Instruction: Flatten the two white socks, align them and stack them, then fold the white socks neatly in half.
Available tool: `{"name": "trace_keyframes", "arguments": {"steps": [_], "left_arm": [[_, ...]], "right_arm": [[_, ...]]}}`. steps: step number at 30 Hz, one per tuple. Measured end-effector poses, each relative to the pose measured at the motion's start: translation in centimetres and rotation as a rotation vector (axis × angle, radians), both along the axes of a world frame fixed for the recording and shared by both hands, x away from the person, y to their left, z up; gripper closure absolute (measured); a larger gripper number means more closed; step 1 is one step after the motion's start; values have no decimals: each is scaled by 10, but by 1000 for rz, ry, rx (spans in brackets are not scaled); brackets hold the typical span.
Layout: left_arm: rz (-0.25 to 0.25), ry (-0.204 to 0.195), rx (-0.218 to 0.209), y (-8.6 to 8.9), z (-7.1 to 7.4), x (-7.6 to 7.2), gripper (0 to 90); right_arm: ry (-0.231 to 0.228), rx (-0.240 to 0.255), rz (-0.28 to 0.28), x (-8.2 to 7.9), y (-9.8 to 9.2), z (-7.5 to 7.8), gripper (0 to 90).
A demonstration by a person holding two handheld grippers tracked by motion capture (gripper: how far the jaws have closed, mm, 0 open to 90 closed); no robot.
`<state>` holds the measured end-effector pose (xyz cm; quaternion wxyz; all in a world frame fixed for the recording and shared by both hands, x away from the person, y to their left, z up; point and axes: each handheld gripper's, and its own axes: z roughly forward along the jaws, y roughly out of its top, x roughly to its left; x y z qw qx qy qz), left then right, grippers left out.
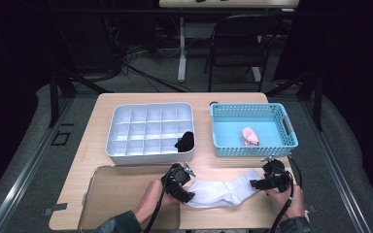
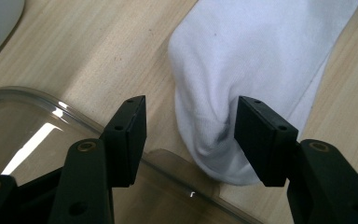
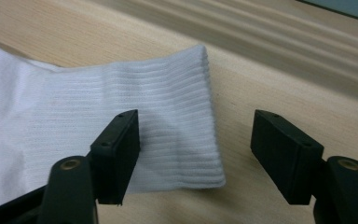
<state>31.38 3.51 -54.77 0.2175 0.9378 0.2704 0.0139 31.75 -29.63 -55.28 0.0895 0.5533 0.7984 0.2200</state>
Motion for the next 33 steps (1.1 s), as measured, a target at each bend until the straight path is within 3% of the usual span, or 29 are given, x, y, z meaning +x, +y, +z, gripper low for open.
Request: {"name": "trace_keyframes", "arguments": {"steps": [5, 10, 17, 20, 27, 33], "left_arm": [[-8, 6, 13, -2, -2, 0, 485], [-20, 10, 23, -4, -4, -2, 536], [-30, 18, 23, -6, -4, -3, 598], [-39, 18, 19, -6, -5, -3, 626], [-56, 25, 4, -5, -5, -3, 706], [-58, 29, -13, -4, -6, -4, 748]], "right_arm": [[17, -4, -3, 1, 0, -2, 402], [4, -7, -2, 0, 4, -2, 451], [7, -18, 40, -2, 6, -1, 557], [29, -27, 50, -2, 7, 1, 582], [32, 11, 47, -4, 9, 0, 724], [36, 34, 37, -4, 8, 0, 759]]}}
